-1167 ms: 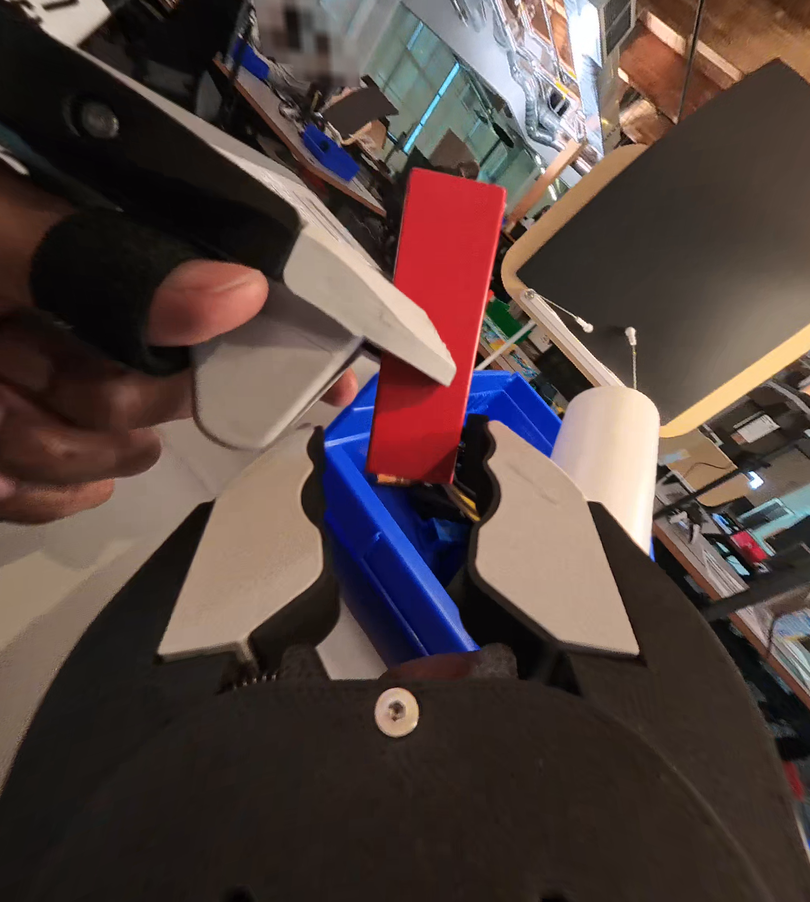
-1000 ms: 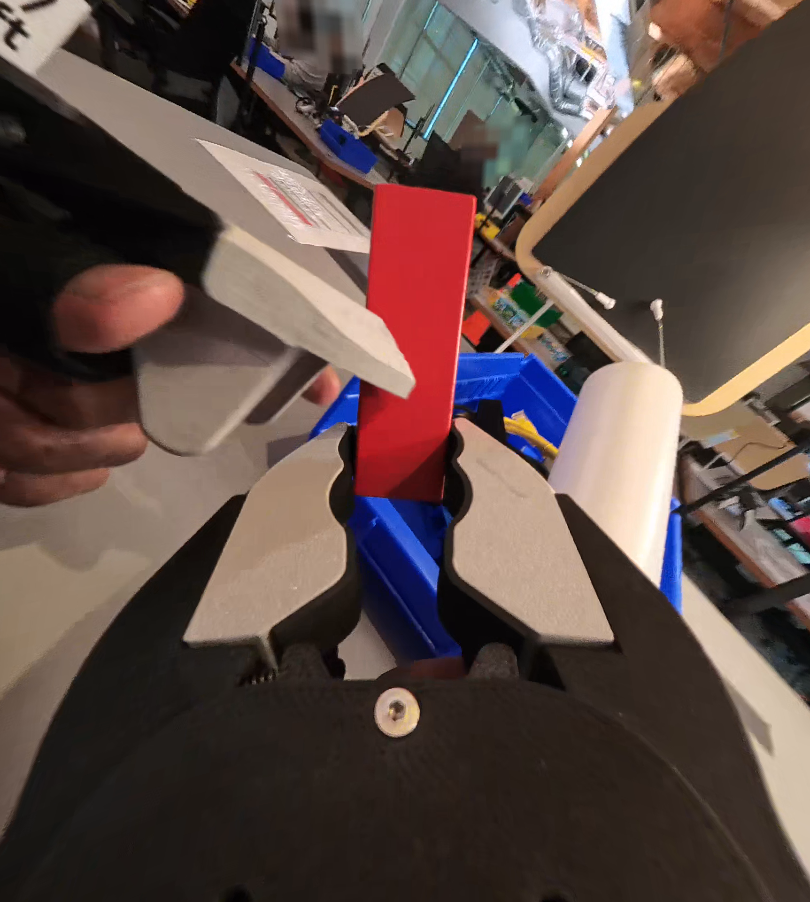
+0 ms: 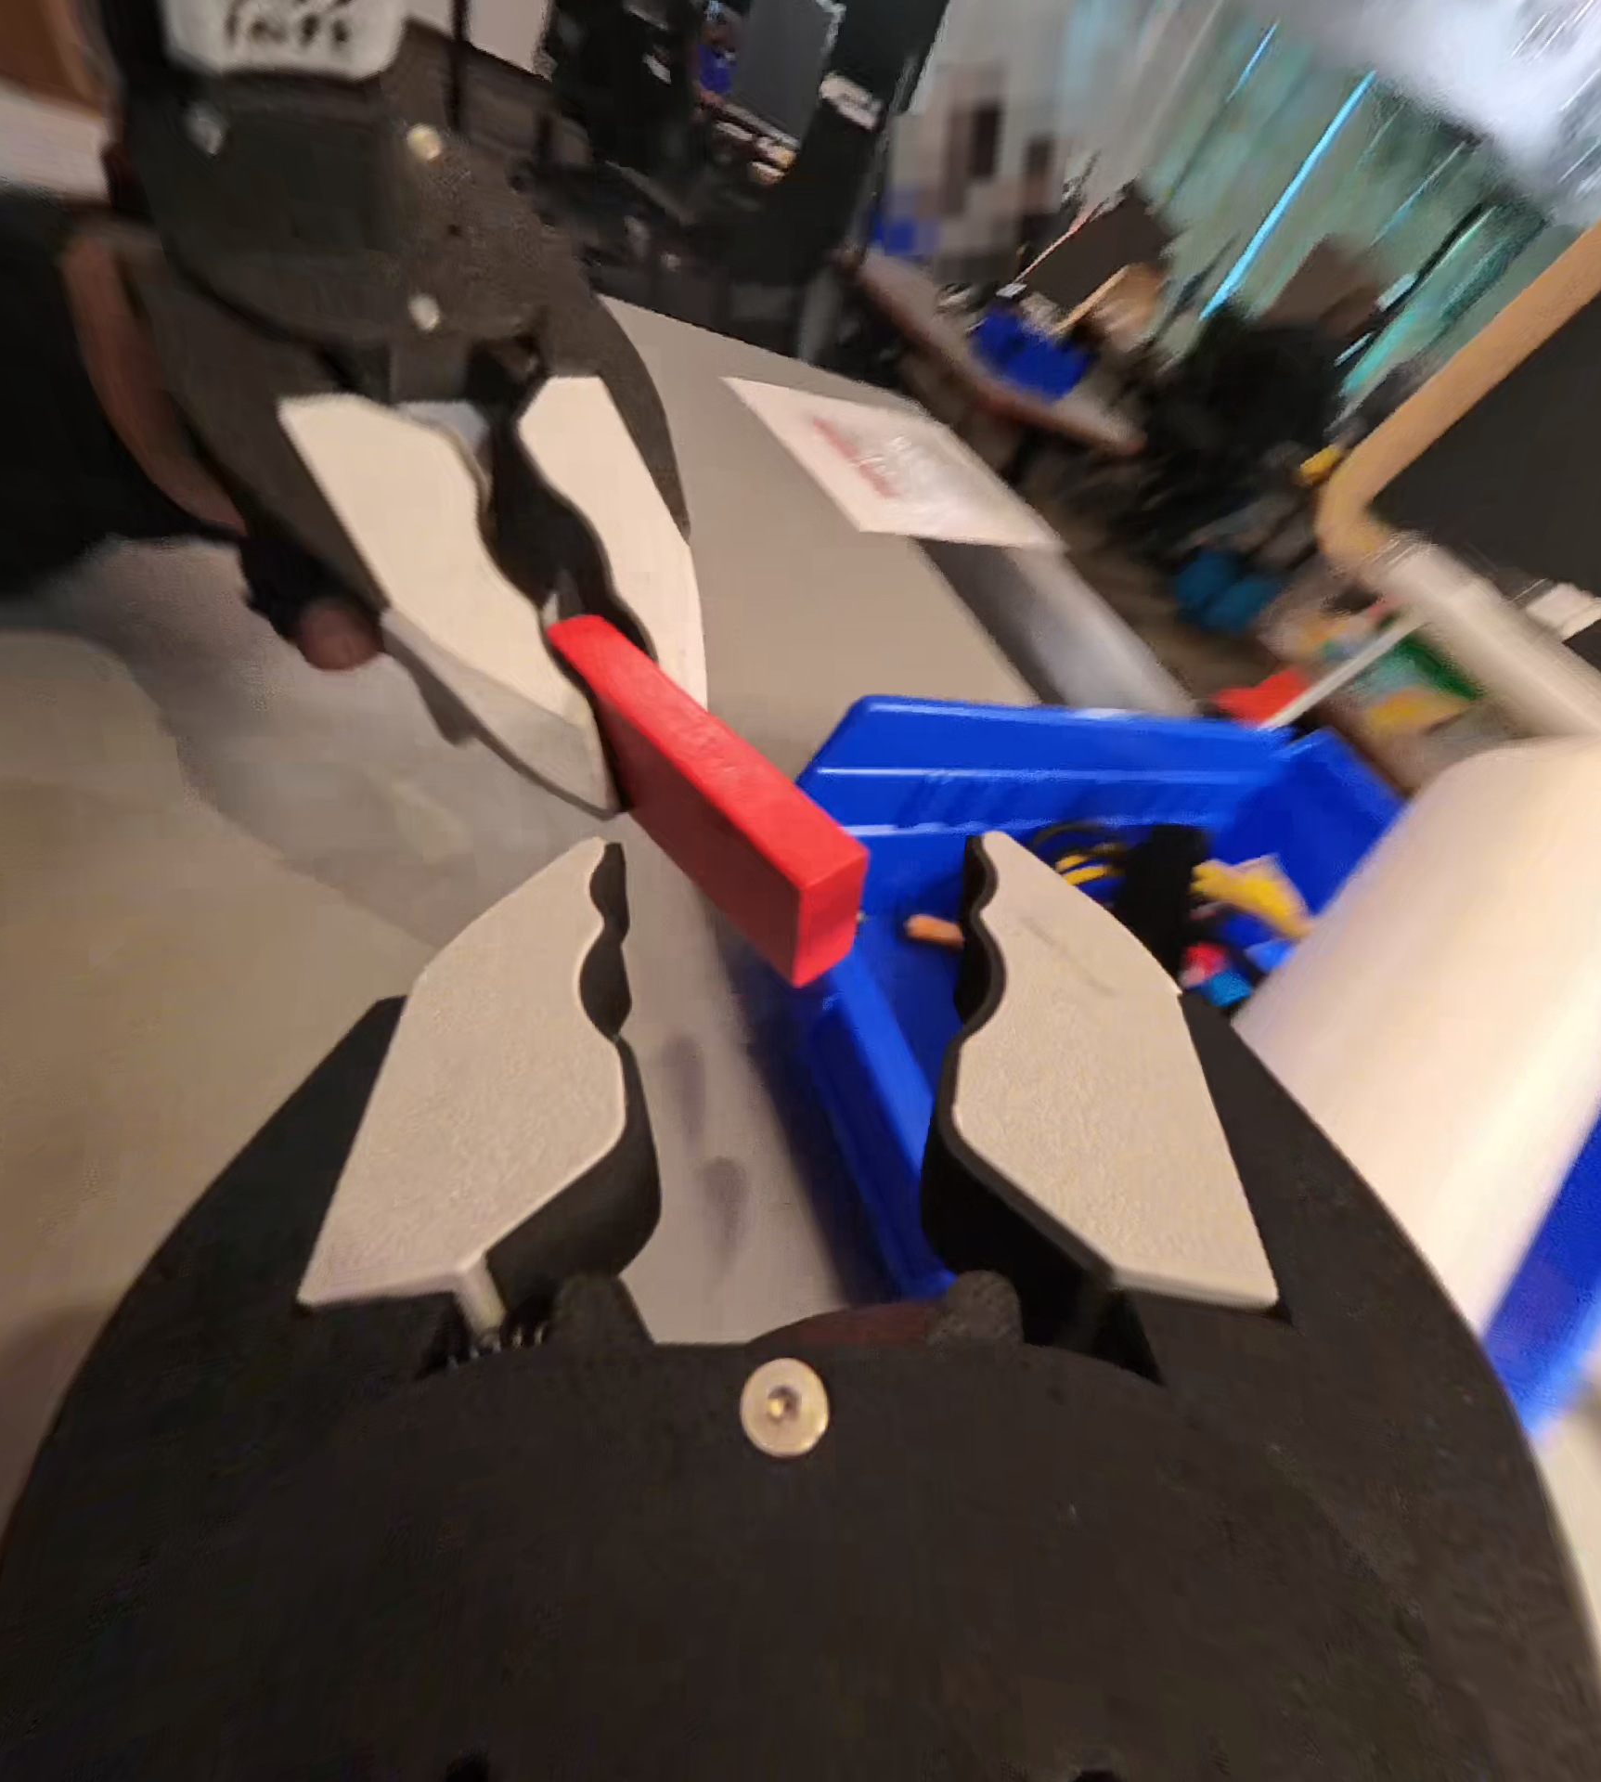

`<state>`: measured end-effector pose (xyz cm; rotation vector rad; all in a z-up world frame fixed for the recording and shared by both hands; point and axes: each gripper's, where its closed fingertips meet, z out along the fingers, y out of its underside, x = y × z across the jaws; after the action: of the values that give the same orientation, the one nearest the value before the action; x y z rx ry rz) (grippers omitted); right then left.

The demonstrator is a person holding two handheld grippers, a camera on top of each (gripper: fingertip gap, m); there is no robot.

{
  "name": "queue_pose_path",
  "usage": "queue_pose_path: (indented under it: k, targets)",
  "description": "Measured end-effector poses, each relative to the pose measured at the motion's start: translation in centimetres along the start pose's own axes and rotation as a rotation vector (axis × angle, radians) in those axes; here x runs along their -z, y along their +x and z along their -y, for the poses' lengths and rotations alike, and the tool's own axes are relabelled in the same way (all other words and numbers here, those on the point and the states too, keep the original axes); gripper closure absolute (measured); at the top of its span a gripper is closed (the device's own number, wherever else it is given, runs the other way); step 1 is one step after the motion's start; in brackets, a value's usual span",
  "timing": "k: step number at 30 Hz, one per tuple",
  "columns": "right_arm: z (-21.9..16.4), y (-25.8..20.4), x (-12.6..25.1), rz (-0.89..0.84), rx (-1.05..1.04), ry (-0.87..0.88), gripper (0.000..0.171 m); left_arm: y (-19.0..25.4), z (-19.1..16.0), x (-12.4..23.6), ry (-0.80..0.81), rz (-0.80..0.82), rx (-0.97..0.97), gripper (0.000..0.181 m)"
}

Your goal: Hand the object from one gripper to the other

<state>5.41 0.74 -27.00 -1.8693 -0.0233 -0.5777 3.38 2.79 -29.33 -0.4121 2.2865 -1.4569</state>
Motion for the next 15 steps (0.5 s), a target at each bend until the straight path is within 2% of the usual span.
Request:
queue_pose_path:
  k: [4, 7, 9, 11, 13, 15]
  targets:
    - [-0.4, -0.4, -0.4, -0.186, 0.402, -0.064, 0.104, 0.0, -0.6, -0.3, -0.006, -0.086, 0.278, 0.163]
    - [-1.3, -0.2, -0.9, -0.260, 0.565, -0.141, 0.108, 0.4, -1.5, -0.5, -0.060, -0.120, 0.323, 0.163]
    - [-1.9, -0.3, -1.2, -0.263, 0.607, -0.175, 0.121, 1.2, -1.3, -0.7, -0.060, -0.160, 0.339, 0.163]
    - [-2.3, -0.1, -1.2, -0.265, 0.594, -0.201, 0.126, 1.3, -1.0, -0.7, -0.048, -0.157, 0.321, 0.163]
    - [-2.5, 0.3, -1.2, -0.249, 0.454, -0.201, 0.128, 1.1, 0.5, -0.3, 0.050, -0.151, 0.289, 0.159]
    - [-2.2, 0.0, -1.4, -0.147, 0.178, -0.136, 0.131, 0.5, 2.8, 0.6, 0.191, -0.116, 0.250, 0.130]
